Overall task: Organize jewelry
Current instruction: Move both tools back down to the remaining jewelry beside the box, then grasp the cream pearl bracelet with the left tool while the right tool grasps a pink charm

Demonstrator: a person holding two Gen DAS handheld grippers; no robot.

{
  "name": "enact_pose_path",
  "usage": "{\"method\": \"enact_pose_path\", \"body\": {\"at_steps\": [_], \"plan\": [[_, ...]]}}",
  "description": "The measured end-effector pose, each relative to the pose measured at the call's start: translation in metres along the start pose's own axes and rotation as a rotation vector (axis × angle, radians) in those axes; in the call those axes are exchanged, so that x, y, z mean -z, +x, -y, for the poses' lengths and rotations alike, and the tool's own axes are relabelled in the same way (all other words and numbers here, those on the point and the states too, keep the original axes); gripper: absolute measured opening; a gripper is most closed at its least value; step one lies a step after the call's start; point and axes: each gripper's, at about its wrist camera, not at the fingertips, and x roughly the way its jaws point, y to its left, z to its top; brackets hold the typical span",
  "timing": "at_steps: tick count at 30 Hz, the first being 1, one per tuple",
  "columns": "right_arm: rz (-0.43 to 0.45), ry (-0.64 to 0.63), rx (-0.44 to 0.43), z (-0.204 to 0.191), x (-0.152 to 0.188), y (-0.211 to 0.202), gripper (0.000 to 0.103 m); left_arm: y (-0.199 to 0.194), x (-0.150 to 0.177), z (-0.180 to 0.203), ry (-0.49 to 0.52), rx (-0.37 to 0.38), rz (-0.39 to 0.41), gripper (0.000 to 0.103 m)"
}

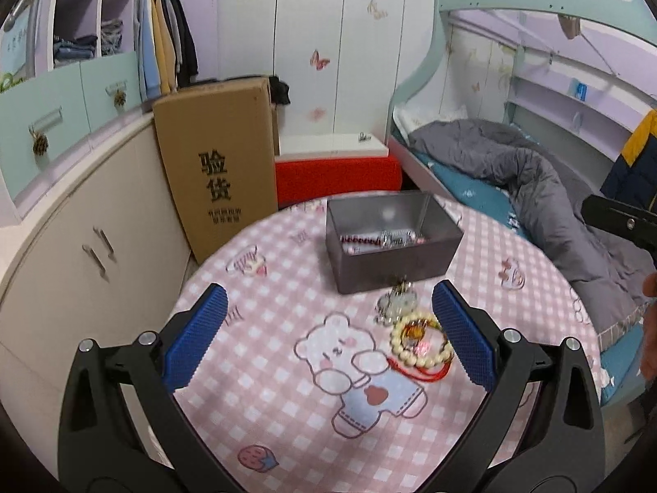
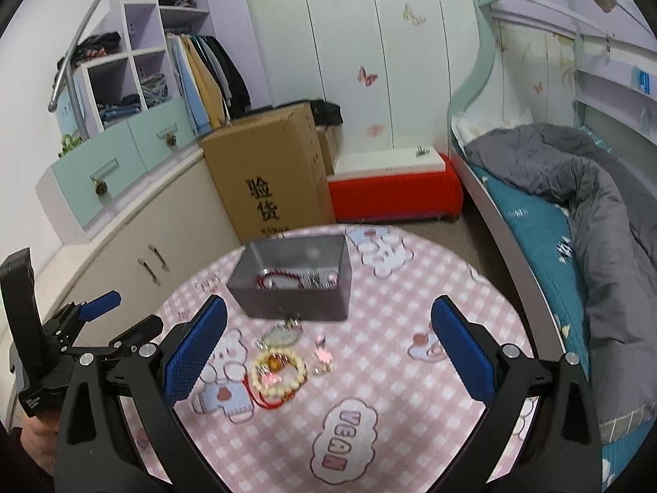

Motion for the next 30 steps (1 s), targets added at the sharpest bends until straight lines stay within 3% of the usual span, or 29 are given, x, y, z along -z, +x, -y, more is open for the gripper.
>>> {"method": "enact_pose_path", "body": {"at_steps": [13,17,24,28,30], "plan": [[-0.133,0.041,0.023,0.015,0.031,0.027,0.096,0.066,0.035,0.018,0.037,0.029,-0.196,0.097],[-0.152,0.047,0.025,0.016,0.036,0.031,0.096,0.096,0.045,0.025,0.046,0.019,-0.285,0.092],[-0.187,0.051,0.029,0.020,0.041,0.039,0.096,0.117,0.049,0.029,0.019,0.023,-0.319,0.089],[-0.199,0.051,0.027,0.021,0.043,0.043,0.096,0.122,0.047,0.035,0.048,0.028,-0.317,0.075],[-0.206,0.049,0.026,0.021,0.045,0.046,0.096,0.121,0.045,0.040,0.073,0.045,-0.319,0.052]]}}
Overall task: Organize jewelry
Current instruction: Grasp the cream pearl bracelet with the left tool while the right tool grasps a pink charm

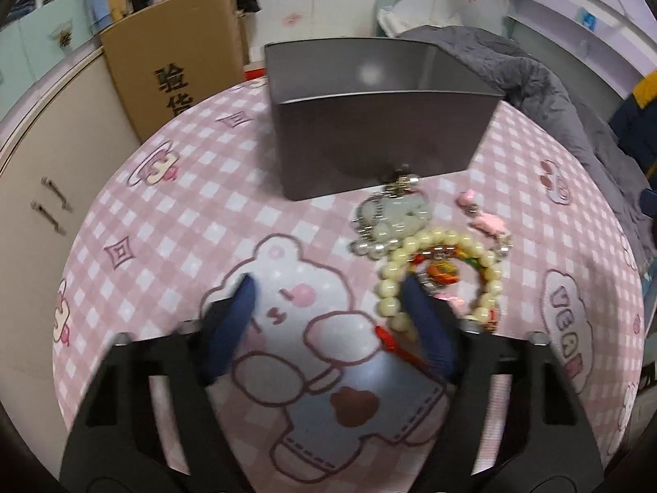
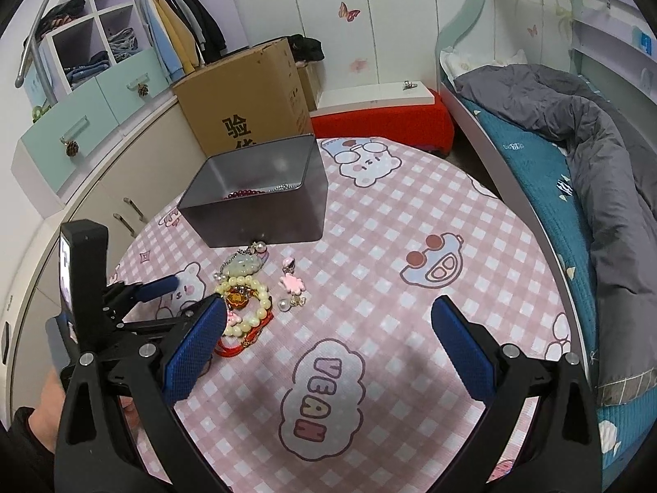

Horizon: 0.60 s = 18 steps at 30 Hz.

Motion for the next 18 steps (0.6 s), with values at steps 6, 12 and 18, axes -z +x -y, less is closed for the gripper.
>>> {"method": "enact_pose_path", "body": {"at_steps": [6,12,18], "plan": [[-0.041,-0.011,0.010,0.001,0.004,0.017,0.096,-0.009,0.004,0.010,0.046,0.069,-0.009,0.009],[-0.073,-0.092,0.023,-0.010,-0.001,0.049,0.083,-0.024,0.008,0.001,0.008,0.156,0.033,0.009],[-0.135,-0.194,-0.001,-0.031,-0.010,0.092,0.050,-0.039,0.004,-0.004,-0.013,0.188,0.078,0.009]]}}
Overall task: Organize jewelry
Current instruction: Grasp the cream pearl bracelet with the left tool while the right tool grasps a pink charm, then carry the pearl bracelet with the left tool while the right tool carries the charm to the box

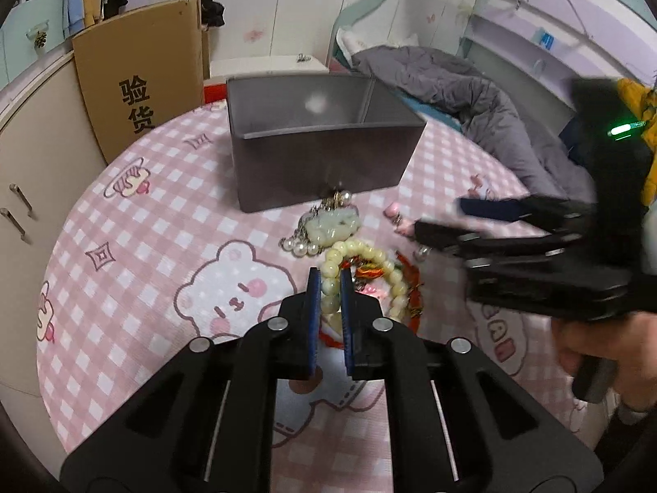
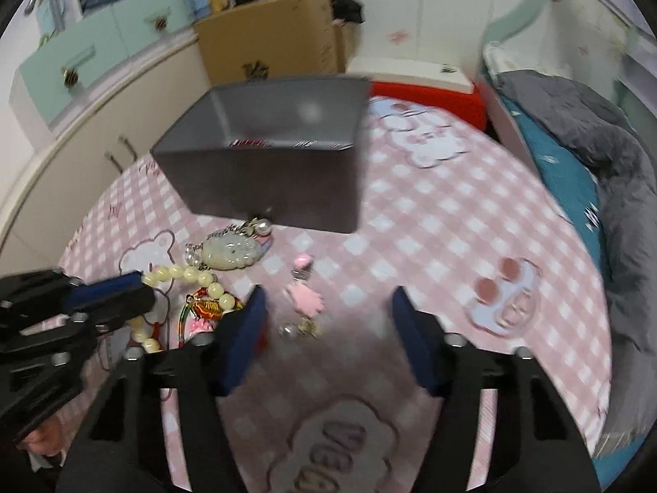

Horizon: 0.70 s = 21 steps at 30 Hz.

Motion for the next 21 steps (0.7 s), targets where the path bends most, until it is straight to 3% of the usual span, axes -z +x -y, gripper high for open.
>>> {"method": "enact_pose_path", "body": {"at_steps": [2,3,5,14,21], "plan": [[-0.010,-0.036,0.008,-0.006,0.000,0.010,0.034,-0.007,-0.002,-0.002,-0.008,0.013,0.018,0.009],[0.002,-0.062,0.029,-0.010,0.002,0.011,0.032,-0.009,-0.003,-0.002,-0.010,0.015,0.024,0.009],[0.010,-0.072,0.026,-0.012,0.004,0.009,0.015,-0.015,-0.005,-0.003,-0.010,0.017,0.040,0.009],[0.096,0.035,-0.087,0.010,0.011,-0.035,0.015,-0.044,-0.017,-0.006,-0.033,0.053,0.109,0.009],[0.178,0.022,-0.120,0.003,-0.010,-0.075,0.015,-0.063,-0.029,-0.011,-0.033,0.057,0.157,0.009]]}}
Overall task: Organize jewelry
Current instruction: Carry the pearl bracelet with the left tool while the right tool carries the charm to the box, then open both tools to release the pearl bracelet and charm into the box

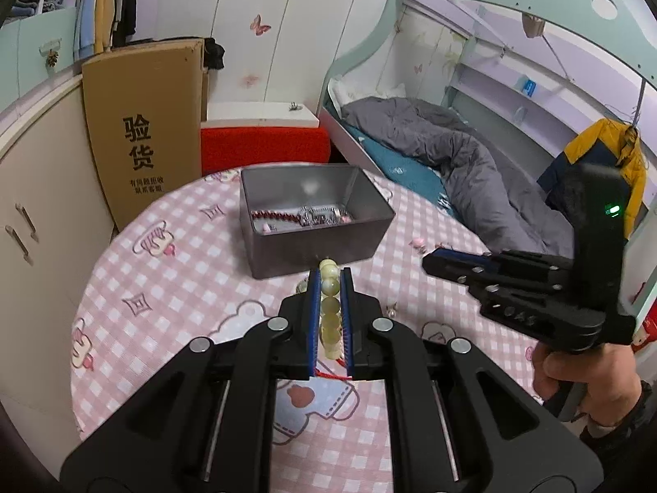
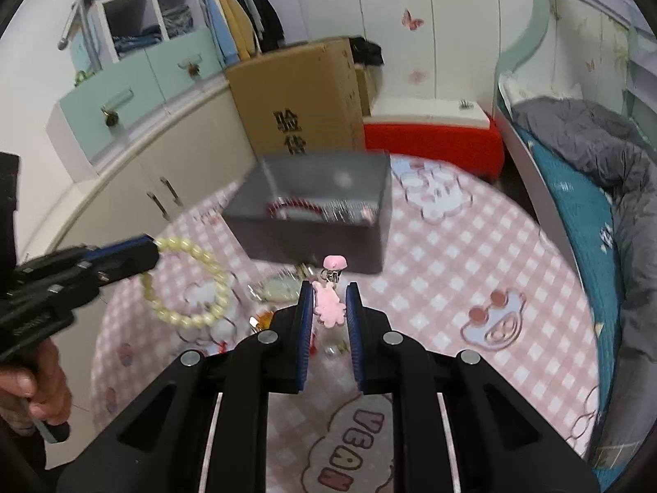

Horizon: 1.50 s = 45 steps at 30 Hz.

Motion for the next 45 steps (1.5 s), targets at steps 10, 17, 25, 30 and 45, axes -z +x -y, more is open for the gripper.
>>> {"method": "enact_pose_path", "body": {"at_steps": [10,17,25,30,45], "plan": [[0.135,-0.084,-0.023,-0.022,-0.062,-0.040,0.015,-0.033,-0.048,0.003,0.038,-0.033,0.098,0.009],[0.203,-0.100,-0.061,-0.023,-0.111,-0.052,0.015,-0.050,-0.097,0.002,0.042,-0.033,0.180,0.009],[0.150,-0.086,-0.079,-0.019,-0.135,-0.026,0.015,-0.029,-0.131,0.004,0.040,0.003,0.158,0.009],[0.089,-0.053,-0.074,-0.011,-0.135,0.001,0.015,-0.002,-0.134,0.003,0.024,0.018,0.109,0.009],[0.051,0.114,0.034,0.031,-0.120,0.028,0.096,0.017,-0.130,-0.014,-0.012,-0.211,0.123,0.097]]}}
